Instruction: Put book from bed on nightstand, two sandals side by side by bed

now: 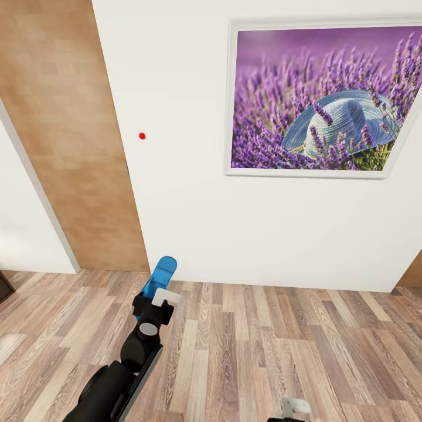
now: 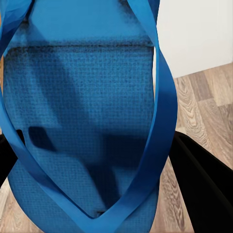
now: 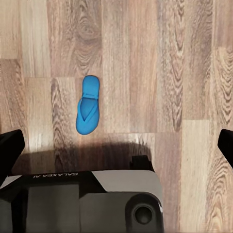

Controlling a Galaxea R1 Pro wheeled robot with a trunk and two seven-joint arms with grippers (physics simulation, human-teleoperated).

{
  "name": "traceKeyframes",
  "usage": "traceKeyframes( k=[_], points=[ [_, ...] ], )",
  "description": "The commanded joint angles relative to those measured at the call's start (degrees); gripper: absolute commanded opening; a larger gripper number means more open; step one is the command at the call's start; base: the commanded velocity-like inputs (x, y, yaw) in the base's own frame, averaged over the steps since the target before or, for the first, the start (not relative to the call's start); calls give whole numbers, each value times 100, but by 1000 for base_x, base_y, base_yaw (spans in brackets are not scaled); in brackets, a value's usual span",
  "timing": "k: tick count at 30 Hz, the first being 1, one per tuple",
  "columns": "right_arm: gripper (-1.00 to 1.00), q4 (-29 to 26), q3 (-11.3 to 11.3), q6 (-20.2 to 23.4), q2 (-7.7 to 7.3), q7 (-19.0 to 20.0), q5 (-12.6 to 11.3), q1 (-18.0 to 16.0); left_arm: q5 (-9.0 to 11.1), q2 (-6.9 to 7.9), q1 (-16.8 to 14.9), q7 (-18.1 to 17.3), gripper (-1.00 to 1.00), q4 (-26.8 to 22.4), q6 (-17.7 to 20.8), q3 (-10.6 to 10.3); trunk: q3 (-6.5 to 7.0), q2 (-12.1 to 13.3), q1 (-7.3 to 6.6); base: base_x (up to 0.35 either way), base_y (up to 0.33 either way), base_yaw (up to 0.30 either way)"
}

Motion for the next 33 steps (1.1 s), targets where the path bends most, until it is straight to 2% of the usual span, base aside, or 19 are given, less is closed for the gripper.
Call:
traceKeyframes(
  k=[1,6,16,27,33],
  points=[
    [100,-16,-44,75,7,-9,2,-6,-30,4,-7,12,-100,-18,54,-17,-13,-13,4,0,0,0],
    [100,-34,-43,301,10,-8,16,-21,-40,6,-6,23,-100,-62,88,-18,-13,-13,4,0,0,0],
    [100,-55,-43,386,8,-7,20,-102,-47,7,-5,34,-100,-134,101,-18,-13,-13,4,0,0,0],
    [100,-54,-43,426,15,-11,23,-387,-47,7,-5,35,-100,-143,100,-18,-210,-454,245,0,0,0],
    [100,-55,-43,607,19,-13,27,-484,-47,7,-5,35,-100,-143,100,-20,-318,-694,377,0,0,0]
  ],
)
